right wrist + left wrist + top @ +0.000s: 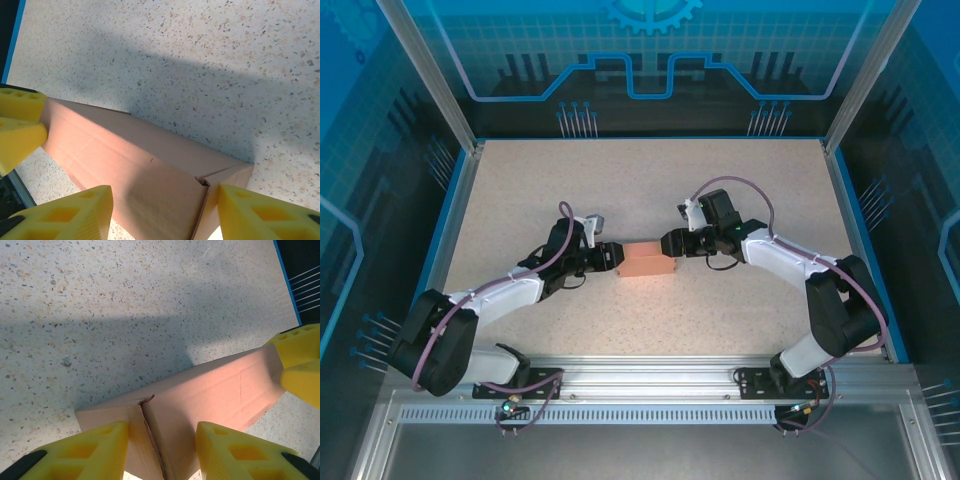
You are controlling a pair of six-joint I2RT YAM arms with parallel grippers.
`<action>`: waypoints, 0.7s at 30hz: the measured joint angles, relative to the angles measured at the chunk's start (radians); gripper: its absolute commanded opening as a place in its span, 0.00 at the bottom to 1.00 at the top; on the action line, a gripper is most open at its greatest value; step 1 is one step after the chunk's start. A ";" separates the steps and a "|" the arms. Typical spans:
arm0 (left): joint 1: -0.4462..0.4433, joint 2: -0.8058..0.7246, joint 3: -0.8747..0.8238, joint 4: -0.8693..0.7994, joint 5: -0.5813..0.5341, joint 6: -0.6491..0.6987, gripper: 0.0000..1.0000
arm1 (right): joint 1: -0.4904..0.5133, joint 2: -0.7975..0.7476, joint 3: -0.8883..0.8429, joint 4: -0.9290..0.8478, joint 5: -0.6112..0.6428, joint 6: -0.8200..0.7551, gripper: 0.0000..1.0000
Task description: Fold the paper box
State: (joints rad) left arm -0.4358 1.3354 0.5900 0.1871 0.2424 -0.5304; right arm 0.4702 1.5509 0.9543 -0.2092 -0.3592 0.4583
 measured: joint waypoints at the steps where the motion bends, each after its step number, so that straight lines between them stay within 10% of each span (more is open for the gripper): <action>1: 0.000 0.001 0.004 -0.003 0.000 -0.005 0.41 | 0.000 0.000 0.000 0.000 0.004 0.003 0.51; 21: 0.060 0.304 0.415 -0.080 -0.101 0.037 0.42 | -0.085 0.173 0.222 0.046 0.069 -0.026 0.47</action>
State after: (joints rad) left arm -0.3763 1.6394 1.0046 0.1074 0.1413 -0.4938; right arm 0.3851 1.7237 1.1763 -0.1631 -0.2901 0.4328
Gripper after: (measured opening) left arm 0.420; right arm 0.460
